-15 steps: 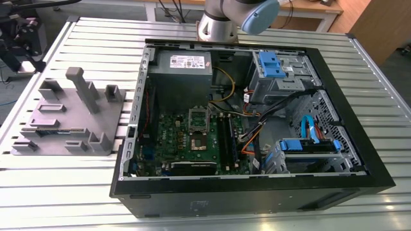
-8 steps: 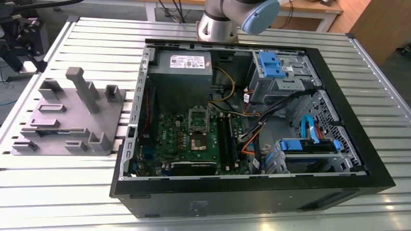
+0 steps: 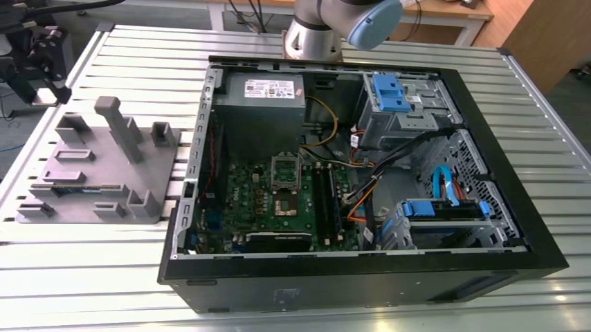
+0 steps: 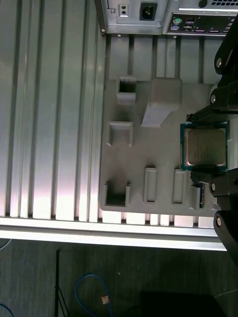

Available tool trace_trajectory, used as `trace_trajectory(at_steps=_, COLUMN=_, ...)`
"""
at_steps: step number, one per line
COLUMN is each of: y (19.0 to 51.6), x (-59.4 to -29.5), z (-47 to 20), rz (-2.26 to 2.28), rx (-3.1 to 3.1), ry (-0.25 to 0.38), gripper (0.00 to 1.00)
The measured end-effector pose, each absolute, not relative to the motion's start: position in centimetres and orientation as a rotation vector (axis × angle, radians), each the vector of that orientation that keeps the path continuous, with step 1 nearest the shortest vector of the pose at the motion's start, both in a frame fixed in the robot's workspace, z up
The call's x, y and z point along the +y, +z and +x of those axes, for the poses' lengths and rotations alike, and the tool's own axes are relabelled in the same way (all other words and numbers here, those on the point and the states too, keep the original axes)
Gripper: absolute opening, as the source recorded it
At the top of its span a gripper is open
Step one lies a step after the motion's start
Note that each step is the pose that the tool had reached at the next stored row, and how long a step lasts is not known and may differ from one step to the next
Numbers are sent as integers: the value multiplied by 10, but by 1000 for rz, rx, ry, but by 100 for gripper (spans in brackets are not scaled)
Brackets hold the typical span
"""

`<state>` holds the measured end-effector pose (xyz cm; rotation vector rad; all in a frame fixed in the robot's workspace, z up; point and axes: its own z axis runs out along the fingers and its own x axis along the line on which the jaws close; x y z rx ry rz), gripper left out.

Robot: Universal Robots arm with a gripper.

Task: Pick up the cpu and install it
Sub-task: 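Pick up the cpu and move it towards the insertion slot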

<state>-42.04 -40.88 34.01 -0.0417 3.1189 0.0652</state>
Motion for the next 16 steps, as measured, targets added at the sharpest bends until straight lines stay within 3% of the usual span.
trace_trajectory(at_steps=16, y=340, x=-409, z=-410, rz=-42, rx=3119, ry=65, gripper=47)
